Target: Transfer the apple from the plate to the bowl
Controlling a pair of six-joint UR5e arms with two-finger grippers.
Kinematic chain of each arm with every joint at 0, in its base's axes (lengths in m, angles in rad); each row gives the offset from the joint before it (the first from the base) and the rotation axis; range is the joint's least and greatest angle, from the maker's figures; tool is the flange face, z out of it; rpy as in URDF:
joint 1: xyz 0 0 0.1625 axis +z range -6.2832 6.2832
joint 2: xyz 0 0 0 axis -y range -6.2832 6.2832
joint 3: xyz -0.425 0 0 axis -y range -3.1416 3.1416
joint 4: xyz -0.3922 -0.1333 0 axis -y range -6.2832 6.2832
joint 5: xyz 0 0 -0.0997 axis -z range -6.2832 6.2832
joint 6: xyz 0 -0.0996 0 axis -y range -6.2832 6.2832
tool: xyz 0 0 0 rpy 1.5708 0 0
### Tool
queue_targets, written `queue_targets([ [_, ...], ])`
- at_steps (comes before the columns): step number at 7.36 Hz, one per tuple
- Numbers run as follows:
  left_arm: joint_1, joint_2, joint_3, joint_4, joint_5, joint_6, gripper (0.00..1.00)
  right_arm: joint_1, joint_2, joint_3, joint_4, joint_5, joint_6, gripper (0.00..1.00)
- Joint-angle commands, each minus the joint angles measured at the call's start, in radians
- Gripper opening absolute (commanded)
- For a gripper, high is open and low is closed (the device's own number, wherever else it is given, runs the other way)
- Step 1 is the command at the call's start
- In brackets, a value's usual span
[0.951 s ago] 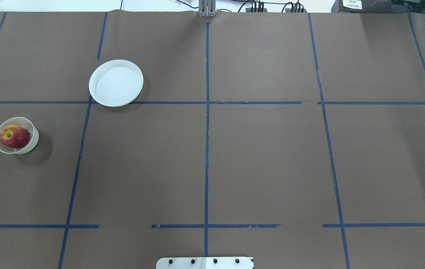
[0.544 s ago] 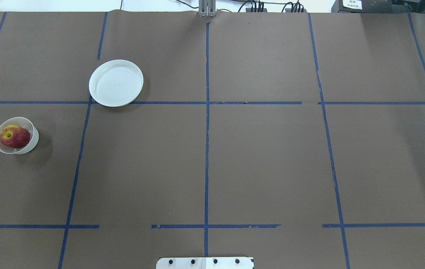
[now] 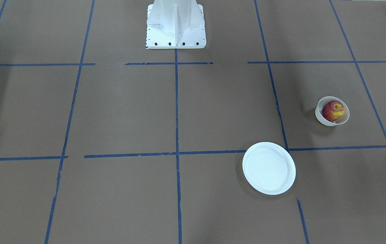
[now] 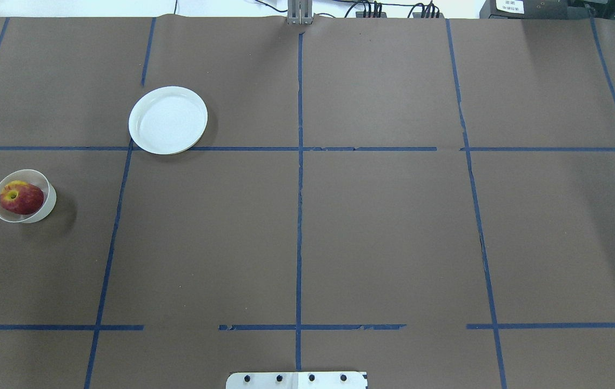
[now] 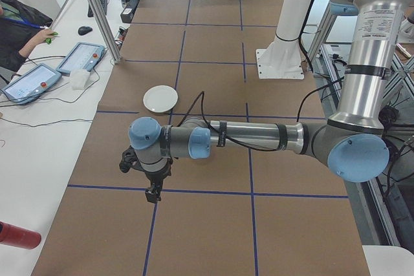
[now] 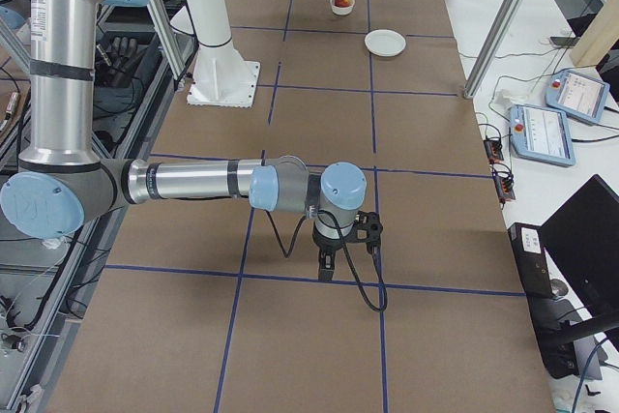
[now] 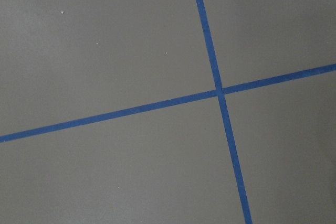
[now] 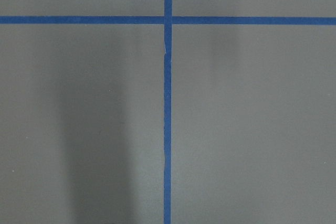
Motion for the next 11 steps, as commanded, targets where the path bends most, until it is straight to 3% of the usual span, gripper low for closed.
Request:
queue_targets([
  [1, -0.031, 0.041, -0.013, -0.01, -0.053, -0.001, 1.0, 0.0, 0.0, 0.0, 0.0, 0.0, -0.001, 1.0],
  [4, -0.041, 0.044, -0.048, -0.007, -0.051, -0.074, 1.0, 0.0, 0.0, 0.0, 0.0, 0.0, -0.001, 1.0],
  [6, -0.039, 0.068, -0.129, -0.01, -0.041, -0.396, 1.0, 0.0, 0.0, 0.0, 0.0, 0.0, -0.001, 1.0],
  [8, -0.038, 0.084, -0.108, -0.062, 0.011, -0.397, 1.0, 0.0, 0.0, 0.0, 0.0, 0.0, -0.001, 1.0],
  [10, -0.036, 0.134, -0.097, -0.207, 0.015, -0.398, 1.0, 0.002, 0.0, 0.0, 0.0, 0.0, -0.001, 1.0],
  [11, -0.035, 0.135, -0.099, -0.208, 0.015, -0.4, 1.0, 0.0, 0.0, 0.0, 0.0, 0.0, -0.001, 1.0],
])
